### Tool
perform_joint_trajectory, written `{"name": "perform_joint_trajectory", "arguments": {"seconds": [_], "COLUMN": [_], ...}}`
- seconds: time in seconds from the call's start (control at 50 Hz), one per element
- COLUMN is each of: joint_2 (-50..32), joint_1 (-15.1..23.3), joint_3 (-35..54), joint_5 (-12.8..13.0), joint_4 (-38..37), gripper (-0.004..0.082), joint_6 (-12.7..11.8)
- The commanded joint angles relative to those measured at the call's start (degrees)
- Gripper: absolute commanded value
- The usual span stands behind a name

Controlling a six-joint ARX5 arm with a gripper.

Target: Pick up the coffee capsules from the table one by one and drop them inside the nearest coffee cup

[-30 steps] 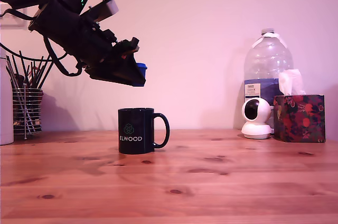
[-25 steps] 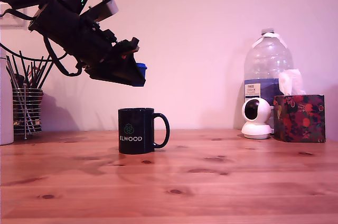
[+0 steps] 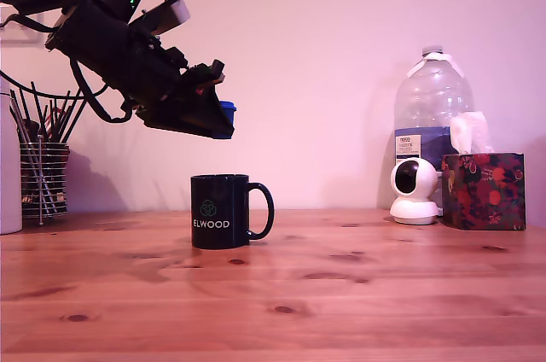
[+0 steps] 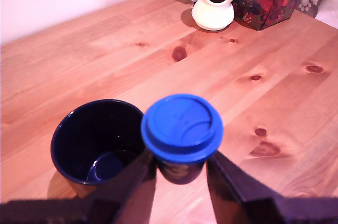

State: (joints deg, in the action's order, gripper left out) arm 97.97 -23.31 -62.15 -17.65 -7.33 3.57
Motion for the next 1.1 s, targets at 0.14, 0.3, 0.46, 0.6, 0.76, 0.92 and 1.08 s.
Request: {"name": "perform_joint_trajectory", "arguments": {"seconds": [0.14,0.3,0.46,0.6,0.76,0.92,1.08], "joint_2": [0.35,0.35,0.35,0.35,1.09,3.56,7.5], "joint_1": [2.08,3.43,4.24,4.24,4.24,4.24,4.2], "joint_3": [0.63,0.63,0.48,-0.37,-3.26,-7.93,-13.68], "joint_5": [0.15,0.15,0.13,0.15,0.55,1.62,1.62], "joint_4": [-1.57,-1.77,-1.77,-1.62,1.11,4.96,9.84], "gripper": [0.0198,0.0198,0.0198,0.0198,0.0198,0.0198,0.0198], "joint_6": [-0.11,-0.13,-0.15,-0.31,-0.55,-0.5,-0.44]}}
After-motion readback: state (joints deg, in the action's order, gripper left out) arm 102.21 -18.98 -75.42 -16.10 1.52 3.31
